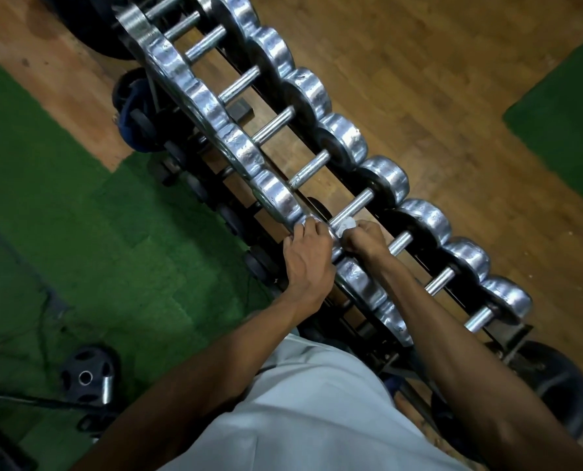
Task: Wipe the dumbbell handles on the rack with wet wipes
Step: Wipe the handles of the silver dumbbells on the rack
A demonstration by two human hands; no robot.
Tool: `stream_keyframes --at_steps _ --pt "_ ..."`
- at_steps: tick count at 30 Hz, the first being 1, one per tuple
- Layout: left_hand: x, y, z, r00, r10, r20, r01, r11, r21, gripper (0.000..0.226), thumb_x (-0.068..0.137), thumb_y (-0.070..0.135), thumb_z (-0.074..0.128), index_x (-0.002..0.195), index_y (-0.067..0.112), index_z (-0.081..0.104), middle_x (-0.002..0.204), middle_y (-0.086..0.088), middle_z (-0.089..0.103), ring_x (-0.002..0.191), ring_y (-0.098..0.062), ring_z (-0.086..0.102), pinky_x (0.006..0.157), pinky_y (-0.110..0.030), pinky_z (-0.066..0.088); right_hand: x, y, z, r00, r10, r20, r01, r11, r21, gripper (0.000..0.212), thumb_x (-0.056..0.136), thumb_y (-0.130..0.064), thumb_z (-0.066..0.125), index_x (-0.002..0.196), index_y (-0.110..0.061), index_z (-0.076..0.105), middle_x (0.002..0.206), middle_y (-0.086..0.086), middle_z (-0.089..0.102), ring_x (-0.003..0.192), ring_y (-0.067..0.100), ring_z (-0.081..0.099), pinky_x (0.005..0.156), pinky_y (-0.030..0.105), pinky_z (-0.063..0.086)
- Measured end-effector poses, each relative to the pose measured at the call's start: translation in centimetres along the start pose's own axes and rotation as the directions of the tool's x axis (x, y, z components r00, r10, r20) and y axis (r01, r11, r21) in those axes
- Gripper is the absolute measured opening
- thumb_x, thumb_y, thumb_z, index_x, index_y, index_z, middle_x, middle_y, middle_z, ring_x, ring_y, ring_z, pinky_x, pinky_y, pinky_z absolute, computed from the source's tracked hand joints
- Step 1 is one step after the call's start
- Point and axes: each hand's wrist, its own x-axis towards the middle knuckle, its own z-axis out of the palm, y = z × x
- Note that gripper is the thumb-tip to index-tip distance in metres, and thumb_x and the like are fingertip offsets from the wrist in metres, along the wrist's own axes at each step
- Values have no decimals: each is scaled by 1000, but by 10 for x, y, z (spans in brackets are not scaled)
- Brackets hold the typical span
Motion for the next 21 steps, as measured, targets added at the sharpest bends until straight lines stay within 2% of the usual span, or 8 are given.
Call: stream_keyframes --at_steps 2,4,8,11,14,18,21 --pt "0 -1 0 1000 3 3 -3 1000 0 57 85 18 78 136 10 53 145 -9 51 129 -28 49 94 -43 47 1 -9 1 993 117 19 -118 960 255 30 66 14 43 51 -12 43 39 0 37 36 15 35 44 24 30" --pt "0 -2 0 1000 7 3 -7 1000 1 57 85 18 78 136 10 54 145 -9 51 130 -28 49 94 -43 48 3 -12 3 983 179 47 -183 906 383 34 64 15 38 46 -14 41 41 0 36 35 14 34 46 24 34" --pt "0 -4 -2 1000 24 11 -24 1000 8 56 86 16 76 138 10 53 148 -10 49 133 -28 47 99 -45 46 1 -17 7 966 177 187 -251 808 533 18 60 6 39 59 -11 44 58 6 49 42 16 45 43 24 45" --pt "1 -4 -2 999 27 25 -27 1000 13 58 89 18 75 141 11 51 152 -10 46 138 -28 44 103 -47 44 3 -24 8 957 183 225 -288 693 661 28 70 8 34 52 -13 42 52 3 49 43 15 48 48 24 51" --pt "0 -5 -4 999 27 19 -27 999 20 55 89 17 75 139 11 53 149 -10 49 135 -28 46 100 -47 44 4 -30 13 960 221 174 -276 624 731 19 66 5 40 65 -14 43 59 6 53 45 14 50 51 23 54" --pt "-1 -5 -6 999 31 13 -32 999 16 53 87 14 75 137 10 54 145 -11 52 132 -29 49 98 -47 46 7 -30 13 959 246 141 -253 516 818 21 81 1 36 68 -14 44 70 7 52 47 18 56 55 29 58" --pt "0 -5 -6 1000 22 15 -22 1000 15 53 85 15 78 133 10 57 142 -11 55 128 -30 52 94 -47 48 8 -34 7 966 241 99 -211 500 840 17 82 2 37 77 -11 47 77 8 53 51 20 61 68 33 59"
